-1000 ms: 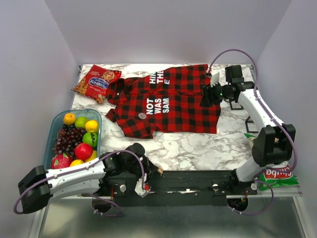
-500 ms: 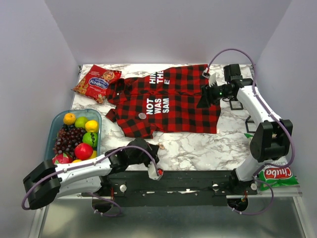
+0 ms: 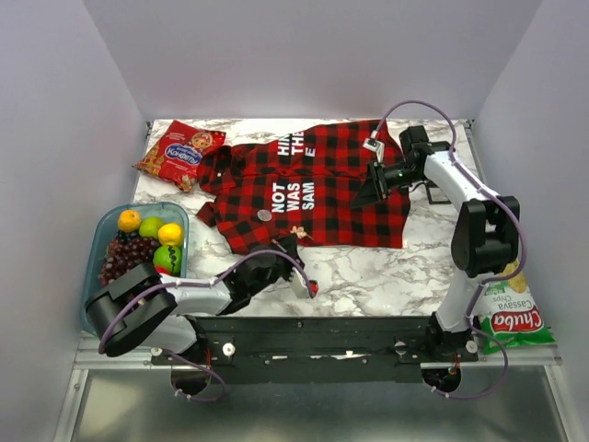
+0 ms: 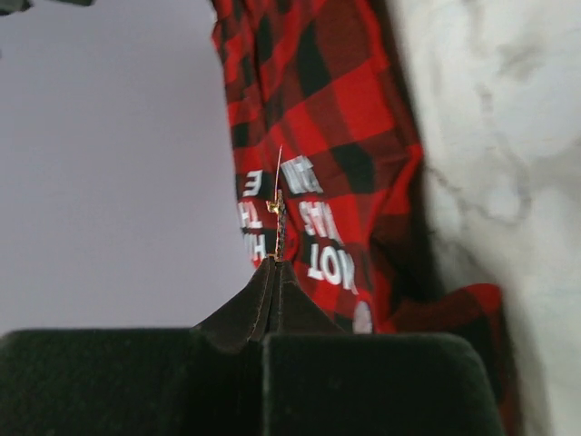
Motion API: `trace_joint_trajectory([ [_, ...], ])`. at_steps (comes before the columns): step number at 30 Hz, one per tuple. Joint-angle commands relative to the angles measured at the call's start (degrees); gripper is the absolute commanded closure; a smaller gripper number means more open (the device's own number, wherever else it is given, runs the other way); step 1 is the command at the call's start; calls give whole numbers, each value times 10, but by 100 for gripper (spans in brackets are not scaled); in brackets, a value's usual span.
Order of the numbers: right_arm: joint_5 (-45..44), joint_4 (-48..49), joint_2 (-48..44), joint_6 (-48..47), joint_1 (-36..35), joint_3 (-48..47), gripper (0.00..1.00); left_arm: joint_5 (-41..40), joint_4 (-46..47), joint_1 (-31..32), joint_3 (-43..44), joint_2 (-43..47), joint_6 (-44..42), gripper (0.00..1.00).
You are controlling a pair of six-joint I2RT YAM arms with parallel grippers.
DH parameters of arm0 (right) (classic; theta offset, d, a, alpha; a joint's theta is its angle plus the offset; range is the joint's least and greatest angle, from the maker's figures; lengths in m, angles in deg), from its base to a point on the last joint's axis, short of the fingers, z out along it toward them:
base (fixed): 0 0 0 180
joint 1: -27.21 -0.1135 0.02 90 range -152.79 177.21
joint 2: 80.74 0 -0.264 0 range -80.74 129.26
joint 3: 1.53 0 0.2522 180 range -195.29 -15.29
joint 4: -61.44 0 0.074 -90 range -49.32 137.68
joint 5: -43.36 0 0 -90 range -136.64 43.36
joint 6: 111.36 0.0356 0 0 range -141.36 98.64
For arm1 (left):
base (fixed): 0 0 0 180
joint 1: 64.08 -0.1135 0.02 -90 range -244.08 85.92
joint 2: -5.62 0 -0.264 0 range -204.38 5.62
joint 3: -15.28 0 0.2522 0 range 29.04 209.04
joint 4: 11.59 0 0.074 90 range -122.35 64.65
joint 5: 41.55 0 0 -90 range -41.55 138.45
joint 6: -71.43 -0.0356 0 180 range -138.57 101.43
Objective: Remove the brooch from the garment
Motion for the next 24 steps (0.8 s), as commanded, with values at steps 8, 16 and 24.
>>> trace_joint_trajectory([
  [8,171,125,39,249,-29,26,45,56,228,-25,27,-28,-35,100],
  [16,158,226,68,372,-61,28,48,47,296,-17,36,-69,-57,100],
  [24,161,269,85,412,-70,28,52,35,261,-2,43,-42,-60,100],
])
